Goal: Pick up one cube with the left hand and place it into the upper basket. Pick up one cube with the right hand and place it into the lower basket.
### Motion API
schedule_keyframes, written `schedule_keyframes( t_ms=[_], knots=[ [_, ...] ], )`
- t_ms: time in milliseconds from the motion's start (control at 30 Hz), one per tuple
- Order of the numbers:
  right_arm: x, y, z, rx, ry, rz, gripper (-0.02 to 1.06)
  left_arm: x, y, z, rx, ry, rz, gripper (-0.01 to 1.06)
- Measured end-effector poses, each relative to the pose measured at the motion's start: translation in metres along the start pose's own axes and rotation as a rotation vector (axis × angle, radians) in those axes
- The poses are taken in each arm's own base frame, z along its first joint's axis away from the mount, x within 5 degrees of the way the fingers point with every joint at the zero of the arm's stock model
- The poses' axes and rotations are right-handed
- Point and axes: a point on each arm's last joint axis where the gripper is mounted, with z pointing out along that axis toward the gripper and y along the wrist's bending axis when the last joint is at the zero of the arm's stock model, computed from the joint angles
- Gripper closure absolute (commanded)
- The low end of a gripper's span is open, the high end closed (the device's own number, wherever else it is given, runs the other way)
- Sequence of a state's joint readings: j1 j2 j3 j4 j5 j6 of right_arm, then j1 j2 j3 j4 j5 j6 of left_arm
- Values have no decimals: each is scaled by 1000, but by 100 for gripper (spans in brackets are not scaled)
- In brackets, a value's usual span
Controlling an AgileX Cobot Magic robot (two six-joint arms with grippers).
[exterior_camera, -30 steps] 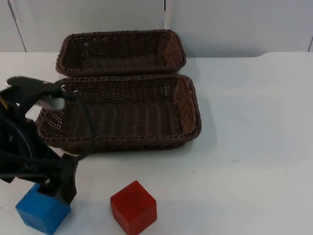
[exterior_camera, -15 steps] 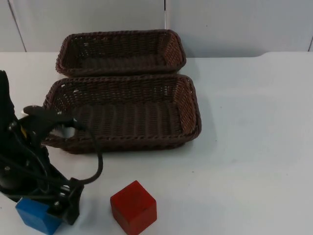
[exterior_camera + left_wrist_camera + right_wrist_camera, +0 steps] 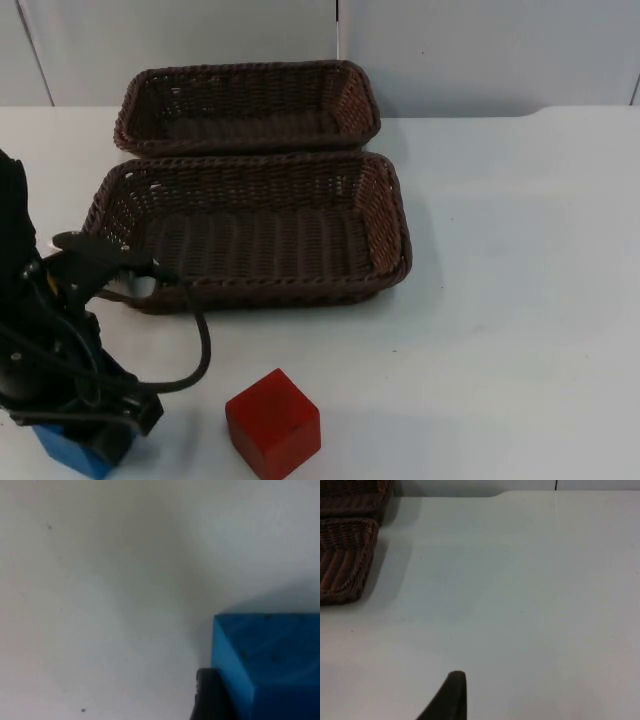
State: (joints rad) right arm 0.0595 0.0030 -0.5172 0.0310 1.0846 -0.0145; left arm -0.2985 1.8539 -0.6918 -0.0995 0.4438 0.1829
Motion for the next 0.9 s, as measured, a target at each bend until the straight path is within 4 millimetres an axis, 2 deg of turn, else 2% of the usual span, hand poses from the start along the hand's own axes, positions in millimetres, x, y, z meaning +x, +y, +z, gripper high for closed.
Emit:
schedule_keyframes(
  t_ms=[33, 233, 367, 433, 533, 600, 667, 900],
  knots=[
    [0, 0, 0, 0, 0, 0, -1, 0, 0, 0, 0, 0, 0, 105],
    [0, 0, 0, 0, 0, -2, -1, 2, -1, -20, 2, -20, 2, 105],
    [0, 0, 0, 0, 0, -2, -1, 4, -4, -54, 2, -100, -15, 105],
    [0, 0, 0, 0, 0, -2, -1, 6, -4, -62, 3, -116, -17, 105],
    [0, 0, 0, 0, 0, -2, -1, 12, -7, -90, 3, -191, -16, 105],
    [0, 0, 0, 0, 0, -2, -1, 14, -7, -97, 2, -211, -14, 105],
    [0, 0, 0, 0, 0, -2, -1, 21, -9, -118, 0, -275, -10, 105],
    [0, 0, 0, 0, 0, -2, -1, 36, -12, -154, -9, -408, -1, 105]
  ],
)
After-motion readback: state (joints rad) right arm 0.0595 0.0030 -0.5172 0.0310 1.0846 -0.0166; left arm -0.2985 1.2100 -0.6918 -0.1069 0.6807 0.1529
